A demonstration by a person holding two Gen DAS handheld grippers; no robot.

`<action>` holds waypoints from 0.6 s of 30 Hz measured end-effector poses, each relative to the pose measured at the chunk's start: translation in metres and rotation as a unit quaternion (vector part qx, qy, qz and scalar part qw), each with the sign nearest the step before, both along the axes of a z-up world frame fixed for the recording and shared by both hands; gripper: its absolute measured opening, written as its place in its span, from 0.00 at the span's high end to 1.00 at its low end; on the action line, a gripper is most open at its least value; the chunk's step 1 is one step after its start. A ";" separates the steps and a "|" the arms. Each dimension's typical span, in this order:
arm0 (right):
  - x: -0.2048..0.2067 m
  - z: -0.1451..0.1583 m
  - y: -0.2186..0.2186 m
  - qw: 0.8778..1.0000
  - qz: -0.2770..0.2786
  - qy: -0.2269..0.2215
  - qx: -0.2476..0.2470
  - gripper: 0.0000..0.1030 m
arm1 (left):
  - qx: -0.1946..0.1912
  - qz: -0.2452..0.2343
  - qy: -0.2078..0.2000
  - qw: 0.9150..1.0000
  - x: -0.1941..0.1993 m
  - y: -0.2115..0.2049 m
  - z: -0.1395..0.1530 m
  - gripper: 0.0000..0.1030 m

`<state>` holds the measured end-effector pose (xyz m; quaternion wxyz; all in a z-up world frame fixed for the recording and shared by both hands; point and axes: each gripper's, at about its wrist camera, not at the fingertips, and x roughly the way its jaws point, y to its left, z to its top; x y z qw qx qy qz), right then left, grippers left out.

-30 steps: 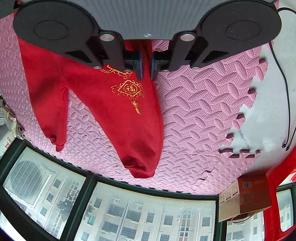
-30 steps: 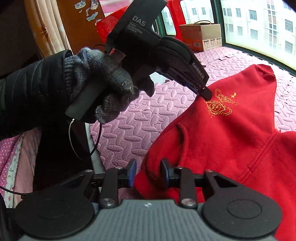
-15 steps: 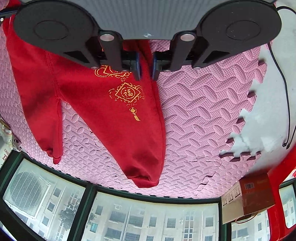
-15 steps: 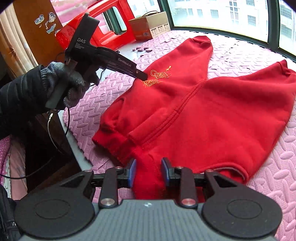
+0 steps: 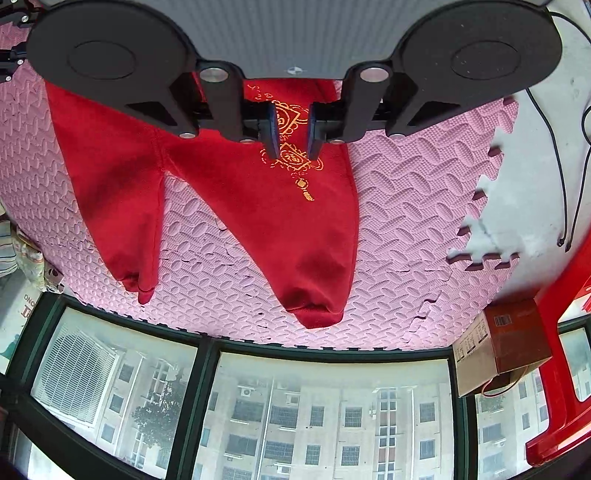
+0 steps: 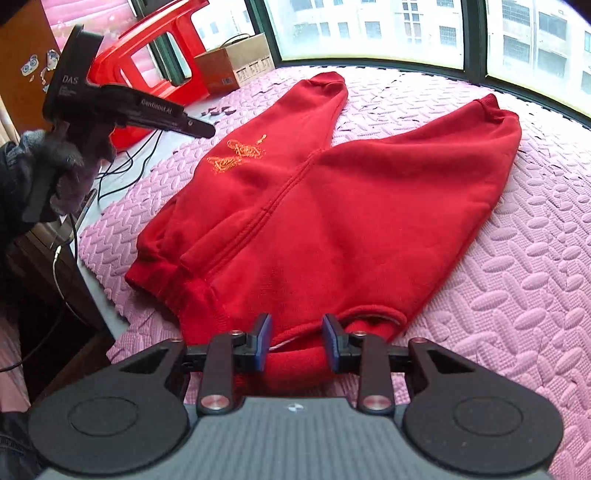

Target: Fold clothes

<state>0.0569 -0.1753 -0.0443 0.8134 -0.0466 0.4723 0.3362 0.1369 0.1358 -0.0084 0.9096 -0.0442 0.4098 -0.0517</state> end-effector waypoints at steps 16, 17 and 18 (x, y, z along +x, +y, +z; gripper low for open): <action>0.143 0.026 -0.025 0.992 -0.106 -0.070 0.002 0.71 | -0.063 -0.132 0.032 0.989 0.049 -0.107 -0.027 0.83; 0.154 0.023 -0.024 0.991 -0.110 -0.074 0.001 0.71 | -0.062 -0.131 0.035 0.989 0.052 -0.109 -0.029 0.83; 0.165 0.020 -0.022 0.991 -0.114 -0.076 -0.002 0.71 | -0.062 -0.131 0.038 0.989 0.056 -0.111 -0.032 0.83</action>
